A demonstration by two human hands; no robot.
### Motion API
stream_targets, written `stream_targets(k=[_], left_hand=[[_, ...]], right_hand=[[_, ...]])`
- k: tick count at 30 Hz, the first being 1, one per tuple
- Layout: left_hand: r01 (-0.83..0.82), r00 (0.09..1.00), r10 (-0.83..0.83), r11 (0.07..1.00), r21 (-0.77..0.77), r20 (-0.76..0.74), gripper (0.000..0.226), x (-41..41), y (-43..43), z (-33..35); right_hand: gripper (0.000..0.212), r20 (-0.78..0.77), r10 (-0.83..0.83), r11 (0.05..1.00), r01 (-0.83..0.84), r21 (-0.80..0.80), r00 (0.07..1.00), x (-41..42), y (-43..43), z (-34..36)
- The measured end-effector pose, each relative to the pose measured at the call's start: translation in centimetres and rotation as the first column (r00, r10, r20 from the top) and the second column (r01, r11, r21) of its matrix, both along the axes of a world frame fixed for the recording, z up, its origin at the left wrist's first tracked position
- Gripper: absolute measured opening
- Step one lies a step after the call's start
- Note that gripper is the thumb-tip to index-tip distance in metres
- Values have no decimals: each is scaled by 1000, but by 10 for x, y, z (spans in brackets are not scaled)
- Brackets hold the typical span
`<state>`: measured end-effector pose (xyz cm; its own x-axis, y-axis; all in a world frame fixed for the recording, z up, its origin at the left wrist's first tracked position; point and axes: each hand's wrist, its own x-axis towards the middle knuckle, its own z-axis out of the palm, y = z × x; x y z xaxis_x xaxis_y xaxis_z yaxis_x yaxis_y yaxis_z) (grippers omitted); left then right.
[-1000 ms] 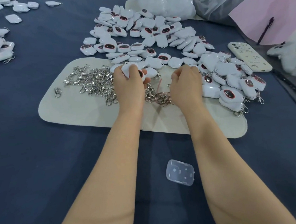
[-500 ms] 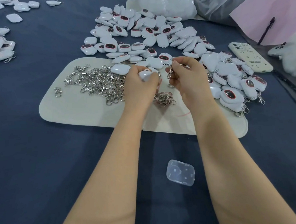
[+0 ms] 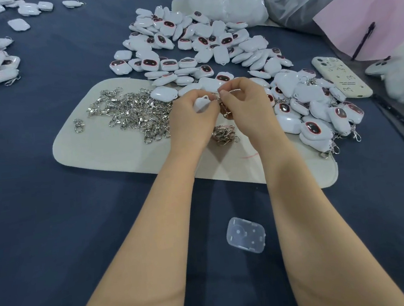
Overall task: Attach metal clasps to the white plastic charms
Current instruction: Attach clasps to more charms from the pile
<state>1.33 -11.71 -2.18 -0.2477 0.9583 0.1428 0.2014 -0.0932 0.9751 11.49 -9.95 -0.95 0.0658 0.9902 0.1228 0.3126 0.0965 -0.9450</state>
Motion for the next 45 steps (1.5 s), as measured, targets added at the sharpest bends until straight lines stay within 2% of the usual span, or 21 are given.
stream_targets(k=[8, 10, 14, 20, 24, 31, 36, 40, 45], left_hand=[[-3, 1000, 3, 1000, -10, 1, 11, 0, 1, 0], [-20, 1000, 20, 1000, -13, -11, 13, -1, 2, 0], [-53, 998, 52, 999, -13, -46, 12, -2, 1, 0], [-91, 992, 92, 996, 8, -84, 8, -1, -2, 1], [-137, 983, 137, 991, 7, -120, 9, -1, -1, -1], [-195, 972, 198, 980, 37, -128, 14, -1, 1, -1], [-187, 971, 193, 981, 53, -142, 13, -2, 1, -1], [-167, 973, 171, 985, 41, -153, 12, -3, 1, -2], [-151, 974, 153, 988, 23, -169, 9, -3, 1, -2]], right_hand=[[8, 76, -10, 1000, 10, 7, 997, -1, 1, -1], [10, 56, -10, 1000, 10, -5, 998, -1, 1, -1], [27, -37, 20, 998, -22, -65, 999, -5, 0, 0], [11, 85, 112, 994, -113, 10, 990, -1, -4, 3], [14, 124, 115, 993, -117, 4, 986, -1, -4, 4], [21, 87, 205, 978, -200, -56, 975, -4, -8, 4], [23, 188, 138, 990, -137, -18, 972, -5, -5, 0], [23, 330, 43, 992, -79, 95, 943, -4, 0, -5], [19, 295, 35, 987, -80, 141, 955, -3, -1, -5]])
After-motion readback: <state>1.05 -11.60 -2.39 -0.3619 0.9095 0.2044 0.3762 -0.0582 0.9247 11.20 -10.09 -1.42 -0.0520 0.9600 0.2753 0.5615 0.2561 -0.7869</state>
